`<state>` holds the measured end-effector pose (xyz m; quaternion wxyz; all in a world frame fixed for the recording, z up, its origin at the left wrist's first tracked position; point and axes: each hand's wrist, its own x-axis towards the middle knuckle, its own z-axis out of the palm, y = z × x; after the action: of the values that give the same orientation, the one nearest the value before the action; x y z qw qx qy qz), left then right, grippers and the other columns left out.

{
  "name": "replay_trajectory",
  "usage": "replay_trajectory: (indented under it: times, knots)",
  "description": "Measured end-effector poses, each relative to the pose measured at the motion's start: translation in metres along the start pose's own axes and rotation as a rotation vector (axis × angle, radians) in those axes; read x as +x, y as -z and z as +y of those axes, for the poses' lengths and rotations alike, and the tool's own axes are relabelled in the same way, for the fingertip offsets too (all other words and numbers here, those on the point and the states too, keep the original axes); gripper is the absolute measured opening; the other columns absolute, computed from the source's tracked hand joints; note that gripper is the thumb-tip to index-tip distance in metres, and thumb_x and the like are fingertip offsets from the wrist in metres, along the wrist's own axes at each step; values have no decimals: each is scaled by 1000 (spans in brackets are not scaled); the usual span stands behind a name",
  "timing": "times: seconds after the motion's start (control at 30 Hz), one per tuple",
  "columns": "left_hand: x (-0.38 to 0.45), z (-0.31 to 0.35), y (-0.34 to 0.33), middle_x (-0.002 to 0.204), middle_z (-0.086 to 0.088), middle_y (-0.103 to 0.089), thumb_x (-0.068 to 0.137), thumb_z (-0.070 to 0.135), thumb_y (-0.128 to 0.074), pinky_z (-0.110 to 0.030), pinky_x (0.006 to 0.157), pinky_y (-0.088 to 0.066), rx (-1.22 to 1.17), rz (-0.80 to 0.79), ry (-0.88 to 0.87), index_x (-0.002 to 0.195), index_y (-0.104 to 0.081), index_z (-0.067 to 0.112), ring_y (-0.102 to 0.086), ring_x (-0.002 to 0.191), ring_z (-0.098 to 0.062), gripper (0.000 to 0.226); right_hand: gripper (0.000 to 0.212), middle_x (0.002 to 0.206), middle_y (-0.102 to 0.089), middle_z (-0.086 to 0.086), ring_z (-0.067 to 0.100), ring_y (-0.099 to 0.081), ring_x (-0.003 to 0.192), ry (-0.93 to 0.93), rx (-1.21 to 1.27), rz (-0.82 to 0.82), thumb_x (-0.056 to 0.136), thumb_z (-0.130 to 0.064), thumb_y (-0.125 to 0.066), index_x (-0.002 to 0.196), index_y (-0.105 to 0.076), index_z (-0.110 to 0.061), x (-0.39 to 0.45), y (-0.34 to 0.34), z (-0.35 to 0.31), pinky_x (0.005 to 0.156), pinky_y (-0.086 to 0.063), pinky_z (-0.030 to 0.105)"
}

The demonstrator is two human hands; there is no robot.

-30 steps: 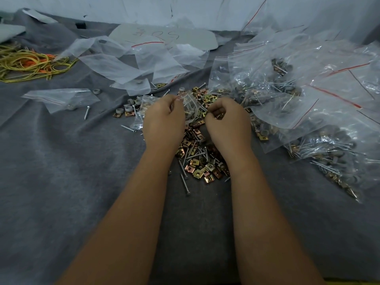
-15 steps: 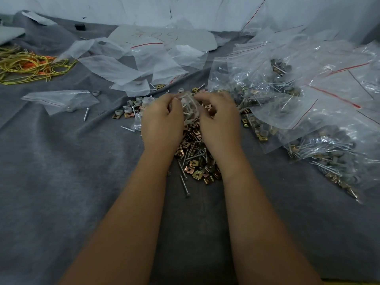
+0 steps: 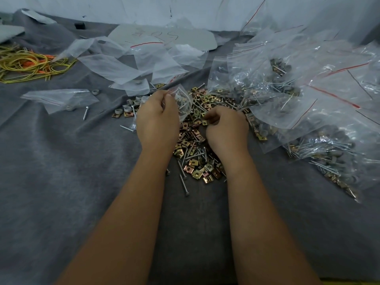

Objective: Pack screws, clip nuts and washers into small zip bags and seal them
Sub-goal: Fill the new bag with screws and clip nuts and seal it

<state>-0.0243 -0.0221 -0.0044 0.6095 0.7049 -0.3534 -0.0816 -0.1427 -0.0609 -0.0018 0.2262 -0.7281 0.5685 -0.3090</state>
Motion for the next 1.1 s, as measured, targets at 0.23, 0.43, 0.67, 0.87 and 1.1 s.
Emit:
replay_trajectory:
  times: [0.23, 0.43, 0.67, 0.87, 1.1]
  knots:
    - [0, 0, -1, 51, 8, -45, 91, 27, -41, -29, 51, -30, -11, 3, 19, 81, -65, 26, -37, 47, -8, 26, 26, 114, -64, 1, 29, -44, 117, 99, -254, 3, 87, -36, -64, 112, -68, -28, -1, -2, 0, 97, -36, 41]
    - [-2, 1, 0, 61, -5, -56, 92, 26, -42, -30, 52, -33, 13, 2, 4, 85, -68, 20, -39, 50, -11, 28, 10, 96, -65, 2, 26, -50, 110, 148, -184, 19, 88, -22, -64, 95, -72, -21, -2, -1, -3, 95, -42, 44]
    - [-2, 1, 1, 55, 5, -48, 93, 26, -41, -30, 53, -28, 46, -37, -7, 90, -70, 20, -40, 51, -11, 29, 28, 106, -64, 4, 29, -50, 111, 131, -336, -3, 88, -37, -61, 107, -67, -17, 0, -2, -4, 94, -43, 42]
    - [-2, 2, 1, 64, -6, -56, 93, 25, -41, -32, 52, -30, 79, -45, -6, 89, -68, 11, -40, 54, -14, 30, 19, 103, -64, 3, 26, -50, 109, 134, -309, -10, 89, -28, -62, 102, -69, -17, 1, -2, -4, 91, -46, 43]
    - [-2, 1, 0, 72, -11, -62, 91, 26, -42, -34, 54, -36, 76, -71, -4, 90, -68, 11, -44, 56, -16, 30, 12, 100, -65, 4, 26, -54, 104, 130, -222, 18, 91, -18, -58, 100, -65, -14, 1, -1, -2, 86, -49, 45]
